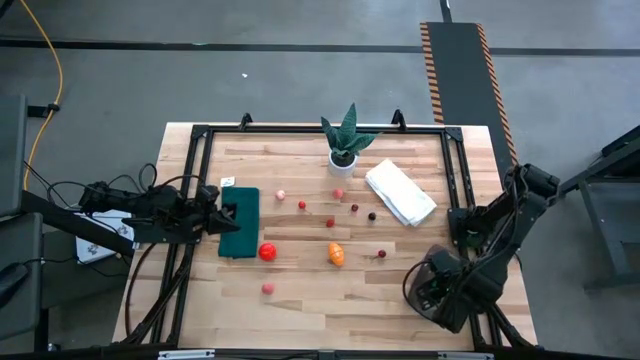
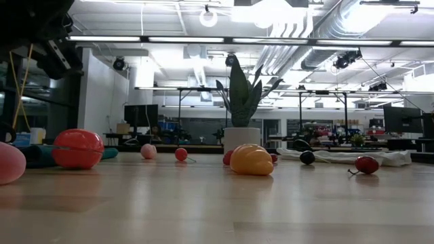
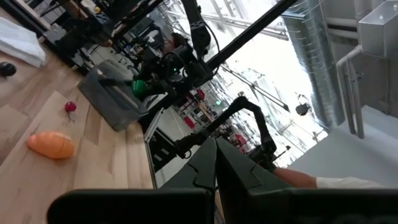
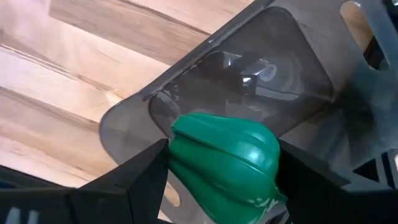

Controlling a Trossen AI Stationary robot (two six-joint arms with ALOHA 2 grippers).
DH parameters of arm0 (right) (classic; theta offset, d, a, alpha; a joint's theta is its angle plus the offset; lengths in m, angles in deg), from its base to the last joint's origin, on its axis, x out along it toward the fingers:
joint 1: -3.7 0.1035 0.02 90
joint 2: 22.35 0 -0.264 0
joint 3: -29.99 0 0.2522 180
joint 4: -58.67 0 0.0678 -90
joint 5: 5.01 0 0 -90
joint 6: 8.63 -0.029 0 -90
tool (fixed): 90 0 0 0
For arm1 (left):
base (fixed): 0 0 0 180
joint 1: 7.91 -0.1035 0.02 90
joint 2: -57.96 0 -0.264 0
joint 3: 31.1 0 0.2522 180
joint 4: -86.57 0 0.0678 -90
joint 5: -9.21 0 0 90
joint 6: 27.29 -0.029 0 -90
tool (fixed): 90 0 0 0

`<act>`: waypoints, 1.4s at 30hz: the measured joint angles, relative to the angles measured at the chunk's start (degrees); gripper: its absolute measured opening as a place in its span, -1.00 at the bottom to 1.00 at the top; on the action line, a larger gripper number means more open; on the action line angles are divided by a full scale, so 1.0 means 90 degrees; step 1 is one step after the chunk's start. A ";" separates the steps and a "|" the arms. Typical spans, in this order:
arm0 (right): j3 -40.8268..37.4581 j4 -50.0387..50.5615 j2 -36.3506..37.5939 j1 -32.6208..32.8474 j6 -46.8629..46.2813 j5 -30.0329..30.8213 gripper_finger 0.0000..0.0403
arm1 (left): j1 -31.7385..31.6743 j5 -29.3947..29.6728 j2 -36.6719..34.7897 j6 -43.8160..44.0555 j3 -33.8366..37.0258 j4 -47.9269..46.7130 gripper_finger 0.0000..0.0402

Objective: Pick and placing Produce into tupperware
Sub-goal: Put the green bell pepper into the black bin

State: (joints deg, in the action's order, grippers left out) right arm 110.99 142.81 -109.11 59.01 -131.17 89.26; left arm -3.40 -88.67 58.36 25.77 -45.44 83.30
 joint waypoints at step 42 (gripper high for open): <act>-0.1124 -0.1236 0.0005 0.0036 -0.0317 -0.0092 0.25 | 0.0002 -0.0002 0.0000 -0.0003 0.0000 -0.0047 -1.00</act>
State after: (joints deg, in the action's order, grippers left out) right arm 100.88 131.69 -109.07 59.33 -134.02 88.43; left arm -3.38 -88.69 58.36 25.75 -45.44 82.88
